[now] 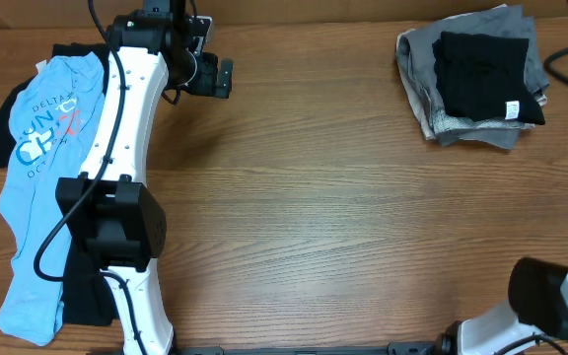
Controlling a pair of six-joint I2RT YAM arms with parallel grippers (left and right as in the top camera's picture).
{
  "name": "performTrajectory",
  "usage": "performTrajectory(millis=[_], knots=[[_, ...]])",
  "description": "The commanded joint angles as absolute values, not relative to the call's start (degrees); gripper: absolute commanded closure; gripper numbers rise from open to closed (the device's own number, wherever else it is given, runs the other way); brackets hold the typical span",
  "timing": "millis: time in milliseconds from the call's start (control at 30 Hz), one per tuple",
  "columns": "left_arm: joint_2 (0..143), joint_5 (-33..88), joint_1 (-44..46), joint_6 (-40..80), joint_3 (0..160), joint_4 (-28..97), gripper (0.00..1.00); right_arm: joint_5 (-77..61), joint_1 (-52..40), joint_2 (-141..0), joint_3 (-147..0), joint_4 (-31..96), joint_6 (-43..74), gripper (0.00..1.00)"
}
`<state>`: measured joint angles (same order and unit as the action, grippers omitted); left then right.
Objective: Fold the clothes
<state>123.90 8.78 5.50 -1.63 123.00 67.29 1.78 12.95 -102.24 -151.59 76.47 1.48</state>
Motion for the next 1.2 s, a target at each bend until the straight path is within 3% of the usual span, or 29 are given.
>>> performTrajectory(millis=[0, 200, 367, 800, 1167], knots=[[124.42, 8.45, 5.06, -1.30, 122.72, 67.22, 0.00, 3.79, 8.86, -95.09, -149.29, 76.88, 1.52, 0.00], [124.42, 8.45, 5.06, -1.28, 122.72, 67.22, 0.00, 2.92, 6.33, -85.25, -136.90, 76.88, 1.52, 0.00], [124.42, 8.43, 5.06, -1.28, 122.72, 67.22, 0.00, -0.27, 6.33, -74.08, -118.41, 74.94, 1.72, 0.00], [124.42, 8.45, 5.06, -1.28, 122.72, 67.22, 0.00, -1.45, -0.05, -33.89, -48.01, 22.68, 1.83, 0.00], [124.42, 8.45, 5.06, -1.30, 122.72, 67.22, 0.00, -0.91, -0.64, -11.66, -14.92, -0.05, 8.16, 0.00]])
